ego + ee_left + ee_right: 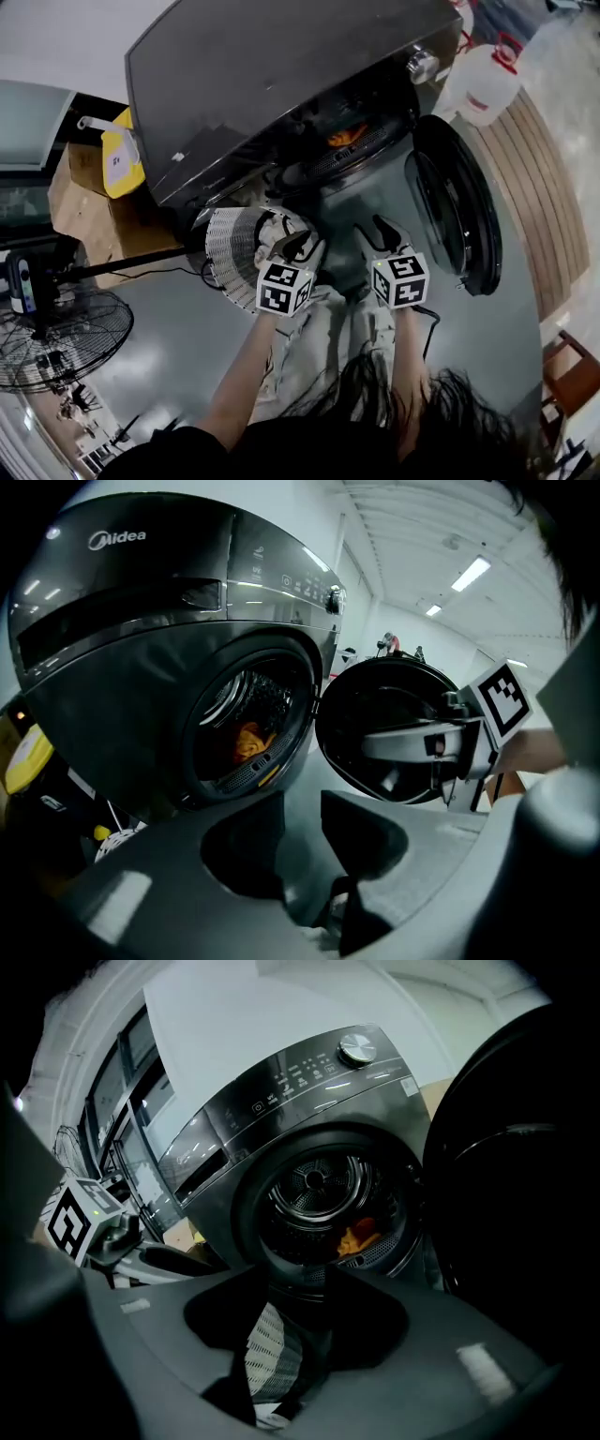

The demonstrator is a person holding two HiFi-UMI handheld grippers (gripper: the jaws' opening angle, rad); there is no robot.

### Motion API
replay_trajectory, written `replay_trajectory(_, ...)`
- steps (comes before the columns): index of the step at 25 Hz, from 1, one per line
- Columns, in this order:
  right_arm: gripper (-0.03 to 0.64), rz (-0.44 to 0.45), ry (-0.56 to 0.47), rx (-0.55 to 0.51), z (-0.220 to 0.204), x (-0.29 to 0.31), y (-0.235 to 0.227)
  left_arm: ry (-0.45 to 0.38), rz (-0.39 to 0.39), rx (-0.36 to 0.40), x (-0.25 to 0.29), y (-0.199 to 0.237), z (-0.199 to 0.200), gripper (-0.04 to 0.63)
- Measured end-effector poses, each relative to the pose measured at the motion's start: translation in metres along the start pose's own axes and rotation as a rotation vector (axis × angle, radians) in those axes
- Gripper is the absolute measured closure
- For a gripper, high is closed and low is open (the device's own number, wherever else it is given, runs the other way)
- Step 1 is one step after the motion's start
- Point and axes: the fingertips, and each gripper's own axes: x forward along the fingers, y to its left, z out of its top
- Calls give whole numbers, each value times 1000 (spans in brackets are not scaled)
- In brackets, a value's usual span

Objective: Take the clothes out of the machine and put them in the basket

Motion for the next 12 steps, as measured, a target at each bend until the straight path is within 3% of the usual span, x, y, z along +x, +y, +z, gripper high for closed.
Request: replay_trajectory(12,410,-57,-18,-49,18,69,-31,27,-27,112,3,15,12,479)
